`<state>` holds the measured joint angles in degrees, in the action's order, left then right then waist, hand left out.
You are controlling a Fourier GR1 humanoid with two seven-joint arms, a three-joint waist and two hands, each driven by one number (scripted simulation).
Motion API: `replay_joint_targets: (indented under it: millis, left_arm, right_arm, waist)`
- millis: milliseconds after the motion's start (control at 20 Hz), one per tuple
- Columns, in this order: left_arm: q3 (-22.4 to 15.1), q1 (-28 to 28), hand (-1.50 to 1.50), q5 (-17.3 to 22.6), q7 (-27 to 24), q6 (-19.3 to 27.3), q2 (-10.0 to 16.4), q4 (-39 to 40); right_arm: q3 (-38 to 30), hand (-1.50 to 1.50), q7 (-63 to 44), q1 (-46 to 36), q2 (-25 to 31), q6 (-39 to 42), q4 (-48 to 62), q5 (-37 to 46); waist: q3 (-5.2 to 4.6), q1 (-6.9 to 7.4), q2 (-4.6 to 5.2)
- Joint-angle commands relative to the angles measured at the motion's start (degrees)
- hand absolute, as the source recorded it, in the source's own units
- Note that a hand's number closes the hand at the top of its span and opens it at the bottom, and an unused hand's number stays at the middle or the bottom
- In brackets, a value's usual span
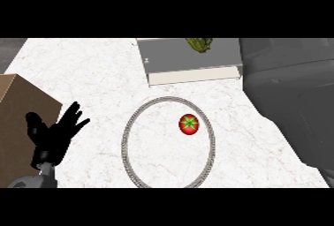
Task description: Pick the squash from the placemat and place it in the tiered shelf
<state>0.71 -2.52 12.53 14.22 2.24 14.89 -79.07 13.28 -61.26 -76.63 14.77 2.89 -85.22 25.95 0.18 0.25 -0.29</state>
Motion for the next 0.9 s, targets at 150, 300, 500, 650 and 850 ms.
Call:
replay_joint_targets:
  millis: [150, 300, 500, 650, 850]
  left_arm:
    - [-0.8, -0.2, 0.00, -0.1, 3.2, 0.5, -1.5, 0.3]
    - [-1.1, -0.7, 0.00, -1.7, 1.9, 1.5, -2.3, 2.0]
    - [-0.7, -1.1, 0.00, -1.5, 1.5, -0.1, -1.7, 3.8]
    - [0.4, -0.9, 0.00, -0.9, 1.6, -1.8, 0.0, 3.2]
    - [0.0, -0.8, 0.00, -2.6, -0.9, 0.1, -2.1, 4.7]
  right_arm:
    - [-5.8, 1.50, 4.2, -7.7, 3.6, 3.7, 14.5, 0.4]
    - [-8.3, 1.50, 9.7, -6.8, 5.4, 6.6, 17.7, -2.4]
    - [-8.9, 1.50, 16.2, -9.1, 5.2, 7.1, 27.4, -1.7]
    - [-7.0, 1.50, 20.4, -6.7, 4.3, 6.7, 28.5, 0.5]
    - [-8.4, 1.50, 26.1, -9.4, 4.5, 5.2, 37.0, 2.1]
  waist:
    - [-0.23, 0.60, 0.39]
    - [-0.22, 0.31, 0.46]
    - [-0.27, 0.86, 0.77]
    - [-0.24, 0.61, 0.60]
    - [-0.26, 1.00, 0.82]
